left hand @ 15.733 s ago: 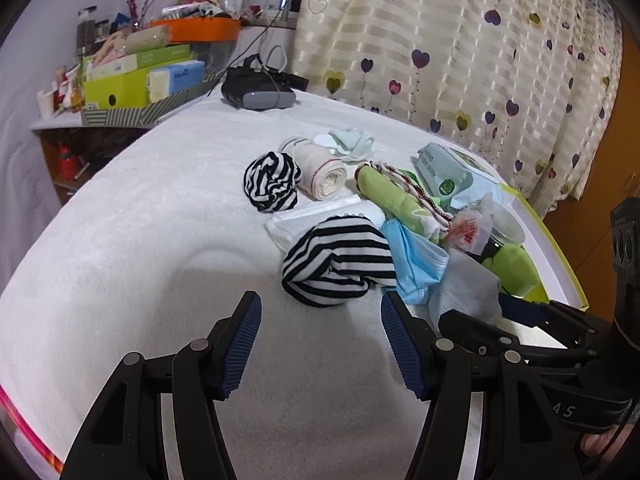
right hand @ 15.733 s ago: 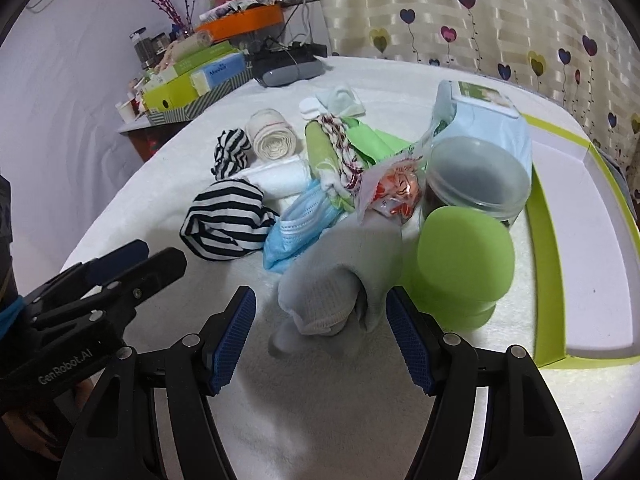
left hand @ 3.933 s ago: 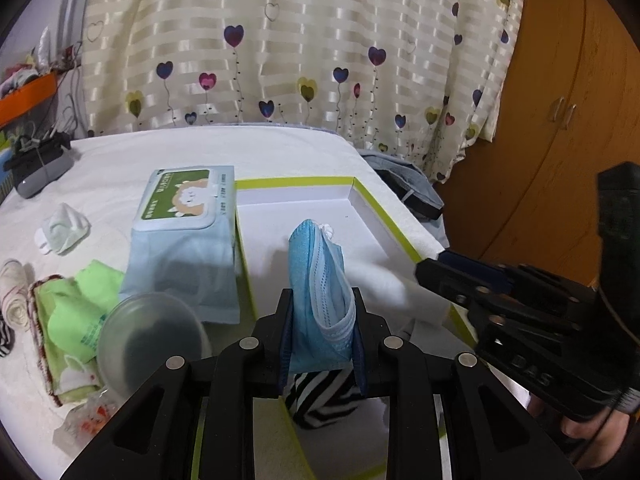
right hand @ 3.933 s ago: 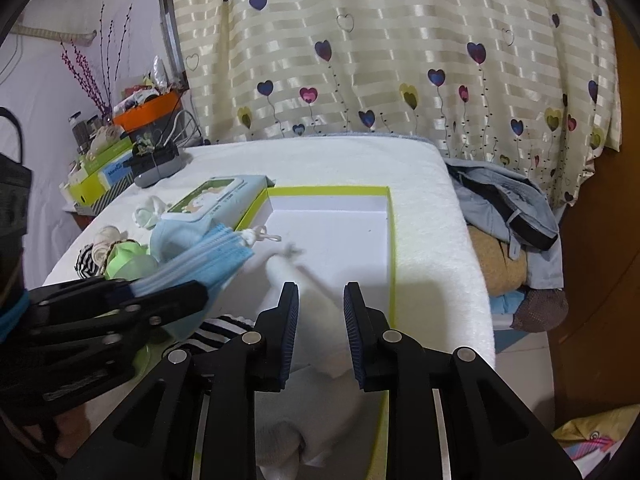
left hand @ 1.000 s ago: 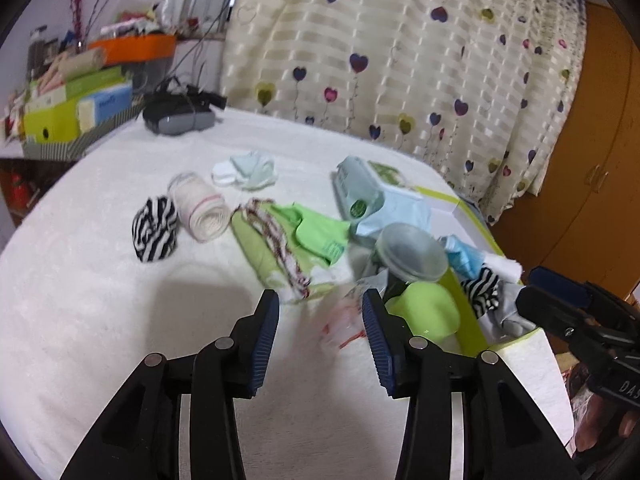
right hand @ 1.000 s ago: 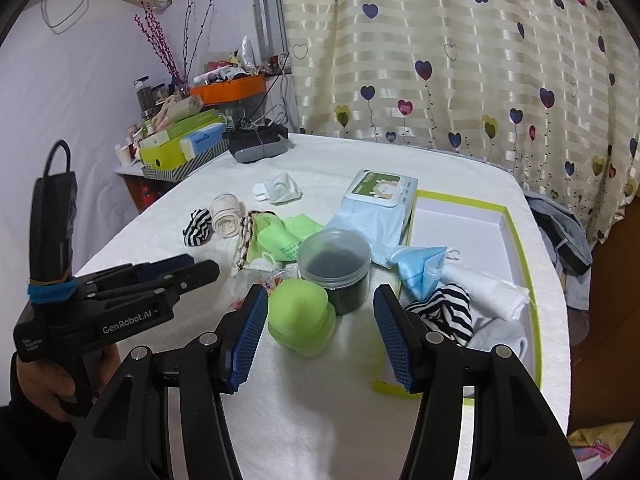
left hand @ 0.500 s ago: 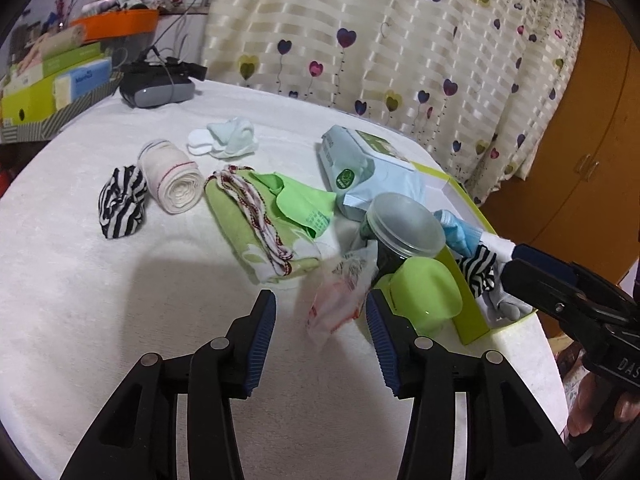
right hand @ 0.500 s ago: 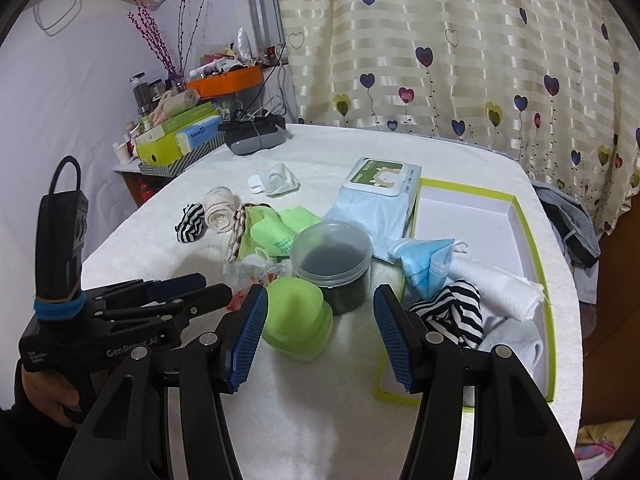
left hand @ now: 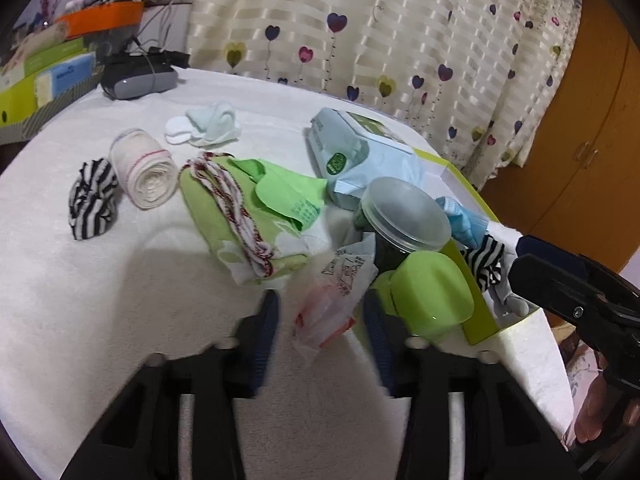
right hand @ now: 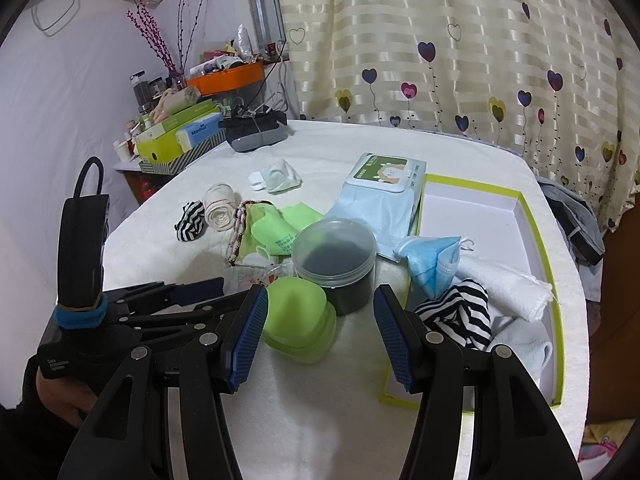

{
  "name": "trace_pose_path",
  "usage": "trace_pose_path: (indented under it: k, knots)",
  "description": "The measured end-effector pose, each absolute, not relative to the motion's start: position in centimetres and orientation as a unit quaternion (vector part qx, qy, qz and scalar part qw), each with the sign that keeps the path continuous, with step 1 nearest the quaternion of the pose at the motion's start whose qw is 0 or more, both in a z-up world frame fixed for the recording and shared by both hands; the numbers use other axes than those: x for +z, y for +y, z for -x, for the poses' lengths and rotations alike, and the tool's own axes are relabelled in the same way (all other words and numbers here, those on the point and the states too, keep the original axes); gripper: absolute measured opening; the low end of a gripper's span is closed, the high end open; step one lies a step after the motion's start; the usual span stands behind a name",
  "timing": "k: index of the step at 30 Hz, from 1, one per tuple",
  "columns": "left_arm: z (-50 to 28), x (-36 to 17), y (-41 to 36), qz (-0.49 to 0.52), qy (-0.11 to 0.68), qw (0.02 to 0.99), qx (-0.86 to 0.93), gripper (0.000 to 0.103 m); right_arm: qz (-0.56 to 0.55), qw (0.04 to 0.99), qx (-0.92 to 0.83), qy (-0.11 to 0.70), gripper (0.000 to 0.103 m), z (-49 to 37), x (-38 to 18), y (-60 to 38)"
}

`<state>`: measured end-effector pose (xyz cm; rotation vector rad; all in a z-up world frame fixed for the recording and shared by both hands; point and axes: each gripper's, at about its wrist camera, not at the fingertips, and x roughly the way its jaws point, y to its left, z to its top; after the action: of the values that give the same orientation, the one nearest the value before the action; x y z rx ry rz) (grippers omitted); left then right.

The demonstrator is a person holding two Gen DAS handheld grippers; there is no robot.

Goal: Organize soft objects
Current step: 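Close the left tool on the clear plastic bag of orange items, then grasp the black-and-white striped sock with the right tool while the left holds the bag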

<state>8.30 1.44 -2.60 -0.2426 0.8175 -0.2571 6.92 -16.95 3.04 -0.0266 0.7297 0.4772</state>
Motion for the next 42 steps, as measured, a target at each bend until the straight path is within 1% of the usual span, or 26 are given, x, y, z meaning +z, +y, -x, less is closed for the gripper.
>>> trace_pose_path:
  k: [1,4,8,11,18,25,42]
  knots:
    - [-8.4,-2.7,1.3,0.117,0.397,0.902,-0.126,0.025,0.012,0.906,0.231,0.354,0.056,-6.9,3.0,-17.0]
    - [-8.4,-2.9,1.2,0.120,0.397,0.901,-0.130,0.022,0.009,0.906,0.231,0.356,0.056,-7.1,3.0,-16.8]
    - [-8.0,-2.8,1.4,0.124,0.394,0.901,-0.134,0.015,0.007,0.906,0.232,0.355,0.056,-7.2,3.0,-16.7]
    - [-7.5,-2.6,1.9,0.130,0.389,0.902,-0.132,0.014,0.007,0.906,0.237,0.350,0.056,-7.3,3.3,-16.3]
    - [-5.2,-1.2,4.1,0.144,0.363,0.913,-0.120,0.013,0.019,0.905,0.253,0.341,0.056,-7.6,4.1,-14.4]
    - [-3.4,0.0,8.0,0.164,0.339,0.923,-0.078,0.013,0.043,0.898,0.284,0.333,0.056,-8.5,4.5,-10.6]
    - [-1.6,-0.3,18.3,0.210,0.310,0.926,0.037,0.013,0.083,0.857,0.363,0.355,0.056,-11.6,2.6,0.5]
